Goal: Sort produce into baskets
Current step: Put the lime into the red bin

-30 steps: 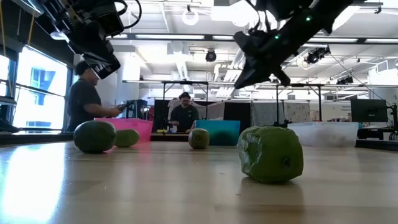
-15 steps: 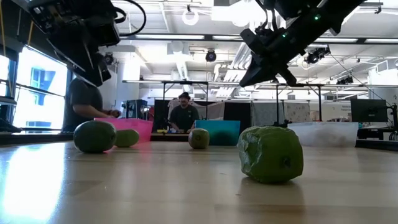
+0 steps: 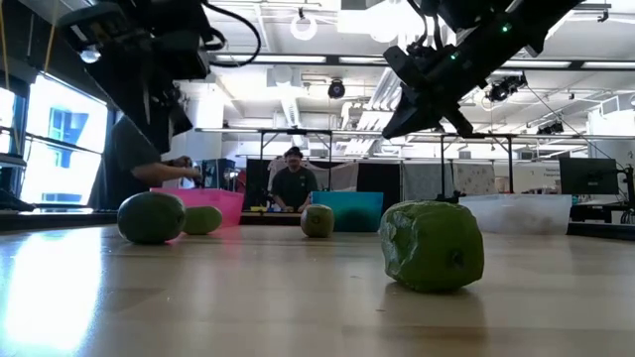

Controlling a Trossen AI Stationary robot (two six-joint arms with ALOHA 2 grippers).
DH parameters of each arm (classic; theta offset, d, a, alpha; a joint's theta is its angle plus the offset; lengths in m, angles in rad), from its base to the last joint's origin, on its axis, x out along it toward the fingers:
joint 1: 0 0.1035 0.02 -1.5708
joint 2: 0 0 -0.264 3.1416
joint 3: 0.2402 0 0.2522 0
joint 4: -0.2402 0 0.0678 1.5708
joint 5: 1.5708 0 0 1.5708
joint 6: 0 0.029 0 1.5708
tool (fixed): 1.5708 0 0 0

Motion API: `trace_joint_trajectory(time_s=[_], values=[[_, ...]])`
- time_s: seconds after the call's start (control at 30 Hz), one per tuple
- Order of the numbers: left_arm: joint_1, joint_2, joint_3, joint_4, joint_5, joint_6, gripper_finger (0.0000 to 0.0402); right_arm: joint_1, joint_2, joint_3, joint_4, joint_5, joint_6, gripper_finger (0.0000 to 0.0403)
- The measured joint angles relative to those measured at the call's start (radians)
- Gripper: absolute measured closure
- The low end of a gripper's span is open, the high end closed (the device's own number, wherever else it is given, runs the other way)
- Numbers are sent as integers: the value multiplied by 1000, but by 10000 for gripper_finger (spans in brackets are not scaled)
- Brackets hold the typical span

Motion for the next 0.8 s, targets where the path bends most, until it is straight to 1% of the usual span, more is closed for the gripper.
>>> trace_joint_trajectory(time_s=[0.2, 0.47, 0.57, 0.67, 0.8], values=[[0, 67, 43, -97, -44, 76, 184, 0, 0, 0, 0, -4, -20, 403], [-49, 113, 51, -103, -44, 120, 155, 0, 0, 0, -3, -6, -26, 403], [-78, 135, 51, -97, -90, 155, 150, 0, 0, 0, -3, -6, -26, 403], [-97, 144, 50, -51, -146, 203, 150, 0, 0, 0, -6, -6, -26, 403], [-113, 154, 50, 8, -164, 253, 150, 0, 0, 0, -6, -6, -26, 403]])
